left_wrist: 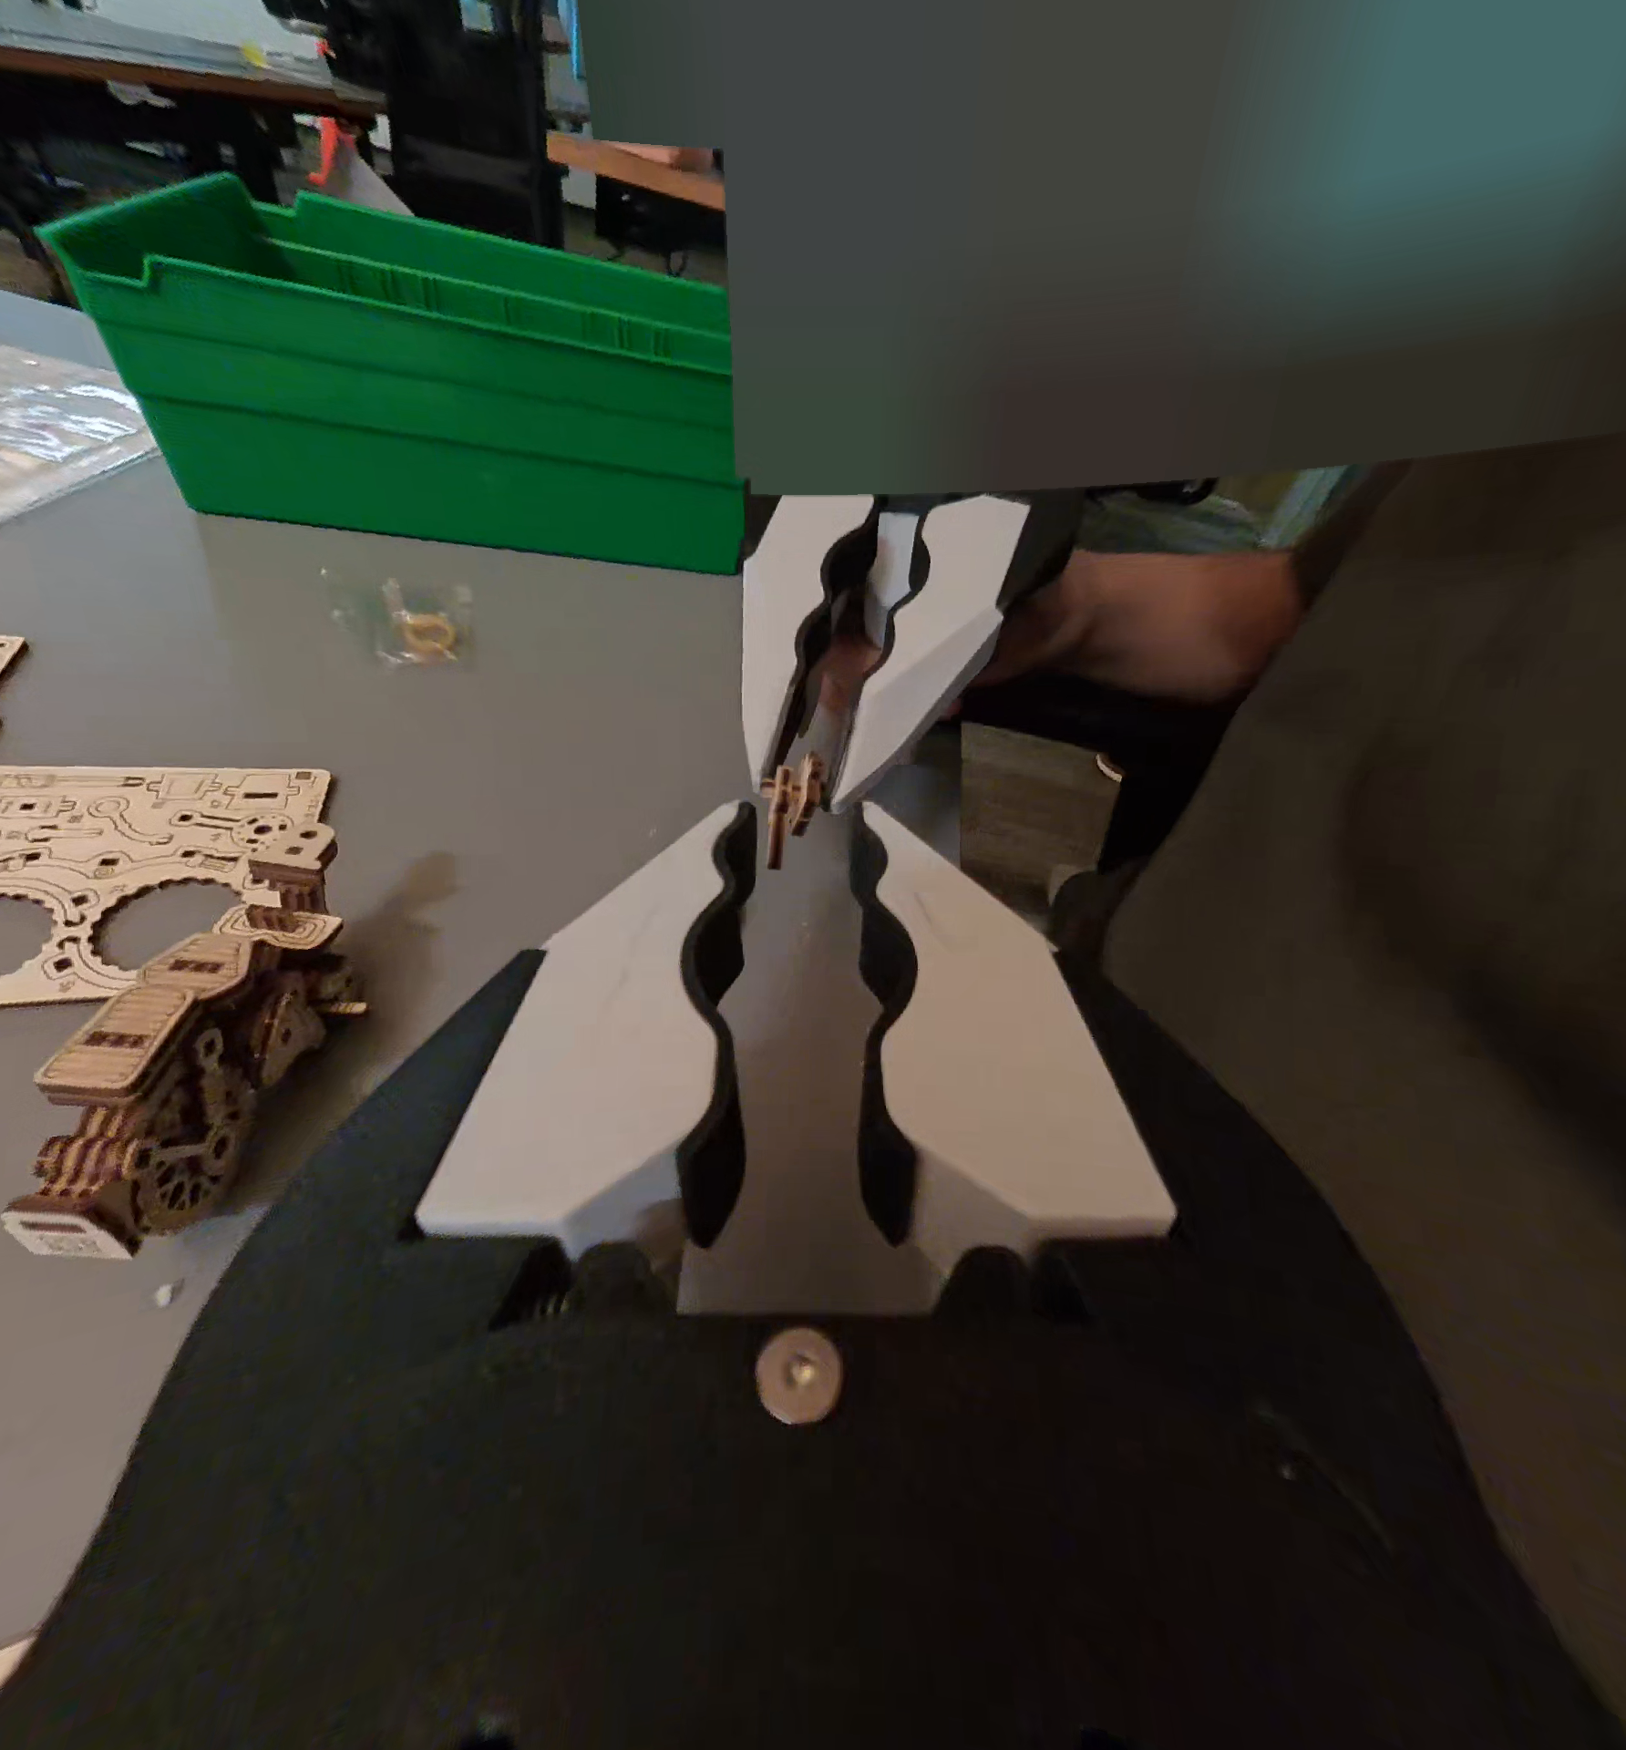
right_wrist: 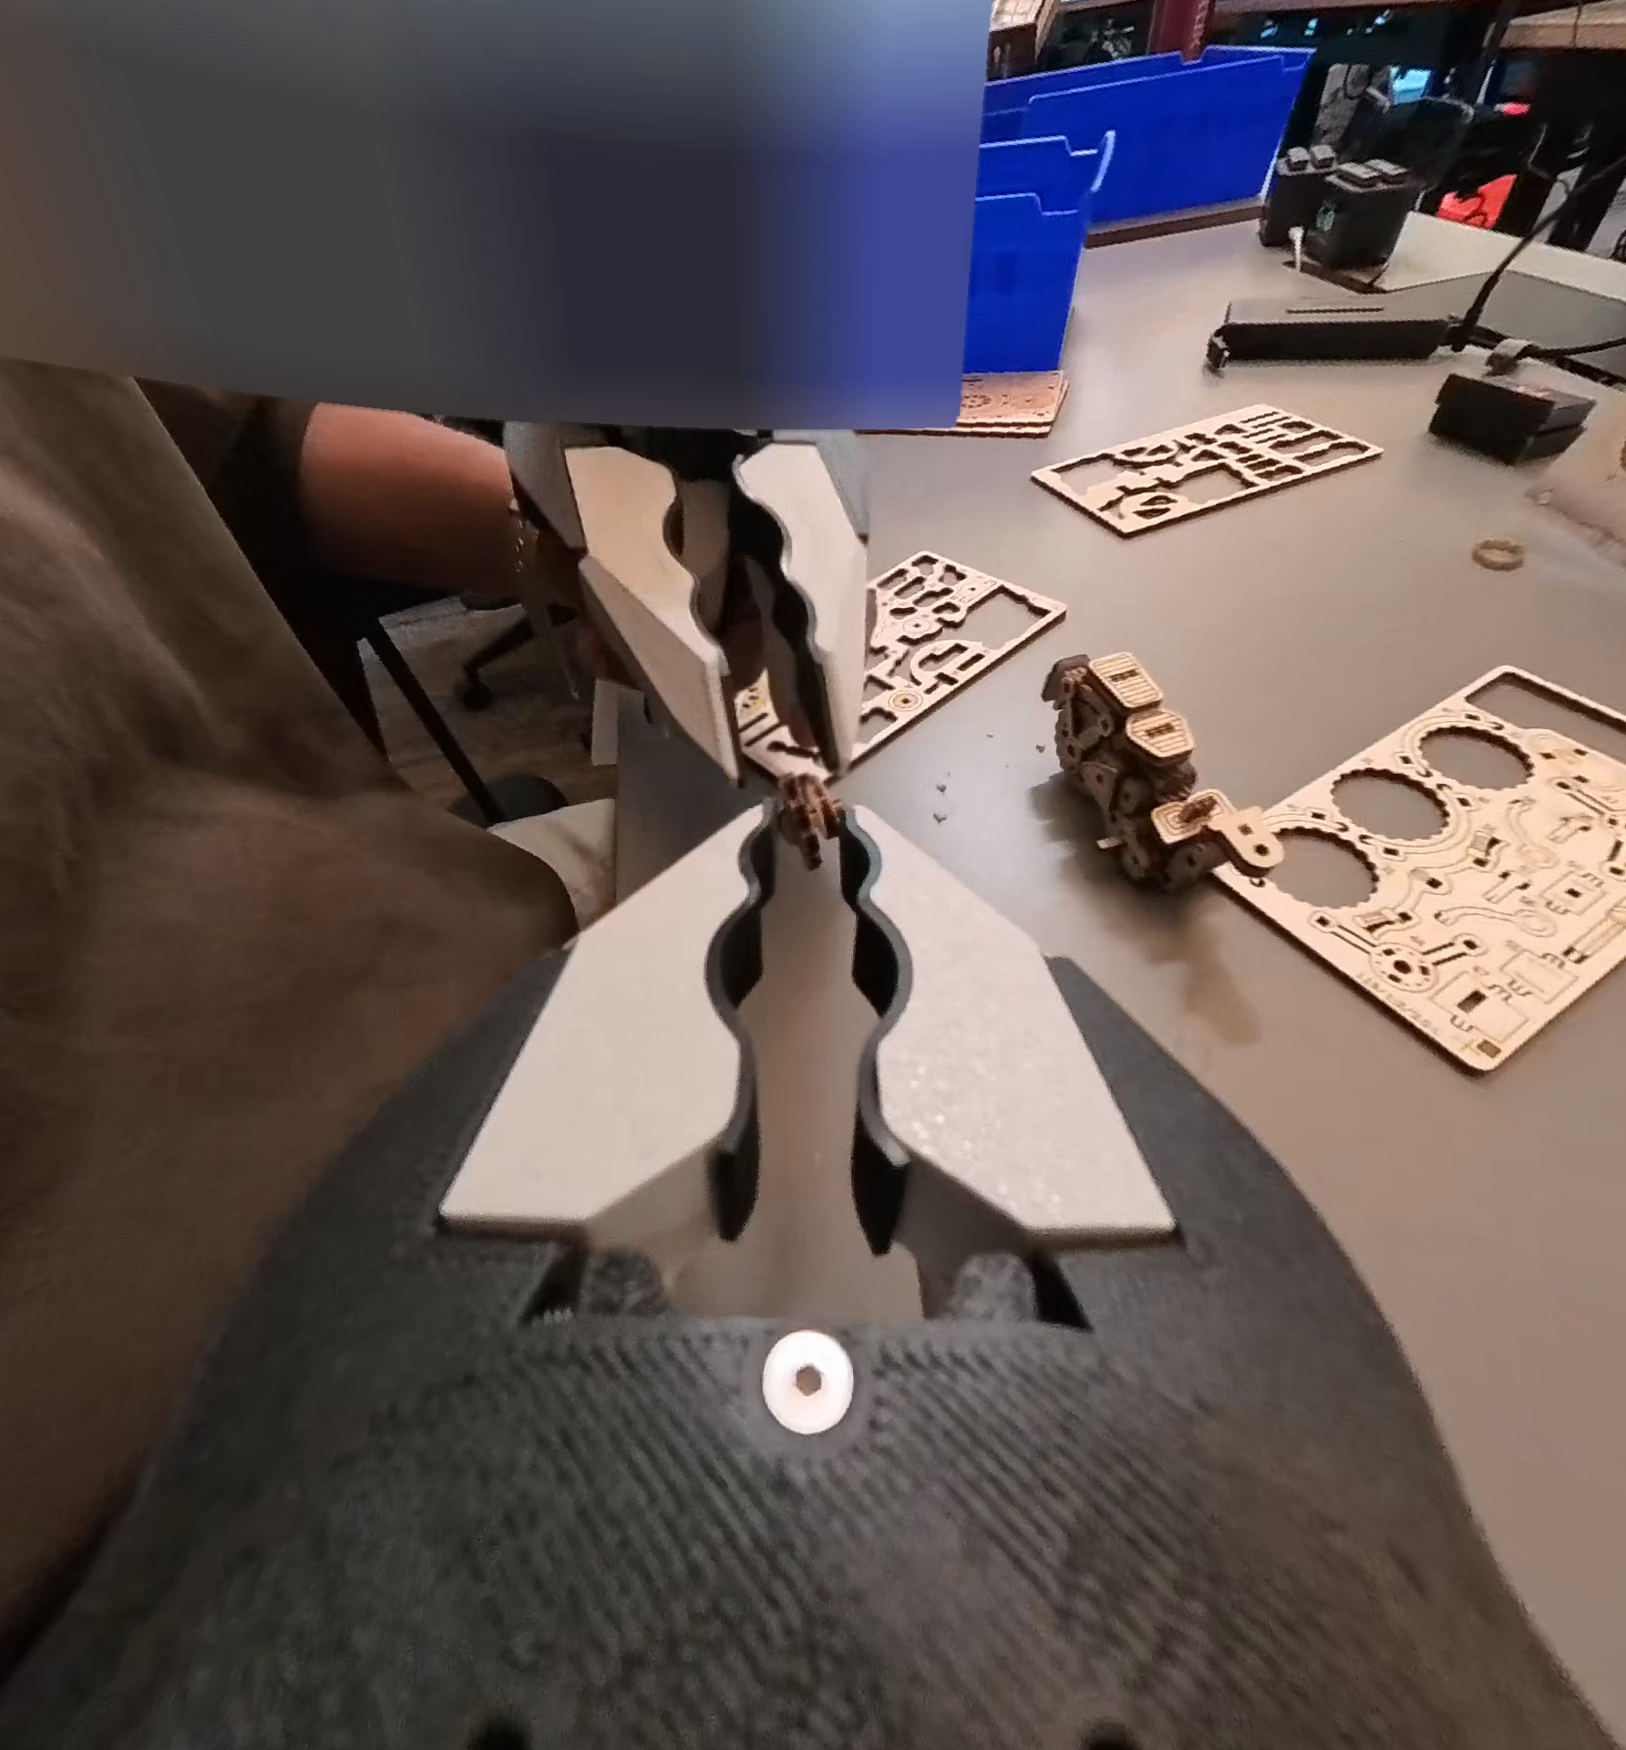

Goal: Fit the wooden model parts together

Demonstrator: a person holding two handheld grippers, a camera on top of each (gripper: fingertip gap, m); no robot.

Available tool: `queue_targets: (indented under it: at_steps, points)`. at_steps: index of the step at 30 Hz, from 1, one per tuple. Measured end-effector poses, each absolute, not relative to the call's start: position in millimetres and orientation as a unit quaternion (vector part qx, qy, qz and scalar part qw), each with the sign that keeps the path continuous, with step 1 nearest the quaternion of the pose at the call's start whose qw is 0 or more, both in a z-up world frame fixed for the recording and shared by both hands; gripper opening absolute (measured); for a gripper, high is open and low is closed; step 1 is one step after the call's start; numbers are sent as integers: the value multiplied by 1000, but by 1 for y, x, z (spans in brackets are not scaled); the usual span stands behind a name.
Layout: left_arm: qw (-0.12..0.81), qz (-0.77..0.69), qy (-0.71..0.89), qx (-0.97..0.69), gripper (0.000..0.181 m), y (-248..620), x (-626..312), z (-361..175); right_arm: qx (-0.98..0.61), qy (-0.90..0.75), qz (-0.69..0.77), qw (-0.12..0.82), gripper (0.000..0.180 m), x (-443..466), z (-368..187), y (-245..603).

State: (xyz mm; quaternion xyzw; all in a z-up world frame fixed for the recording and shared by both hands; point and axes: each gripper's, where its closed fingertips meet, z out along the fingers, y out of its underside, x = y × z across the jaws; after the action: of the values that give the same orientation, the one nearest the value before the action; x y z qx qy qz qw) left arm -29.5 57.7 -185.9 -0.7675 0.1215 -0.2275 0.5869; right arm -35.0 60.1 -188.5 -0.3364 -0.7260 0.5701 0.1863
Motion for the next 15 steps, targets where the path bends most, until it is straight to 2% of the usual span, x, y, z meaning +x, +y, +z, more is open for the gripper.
queue_targets:
  at_steps: [6,15]
  points:
    - [570,-201,140,-784,7,59,-26,-196,-319,-754,539,199,11,-33,-197,55]
    - [567,-189,144,-788,3,60,-26,-199,-325,-757,531,198,9,-34,-201,56]
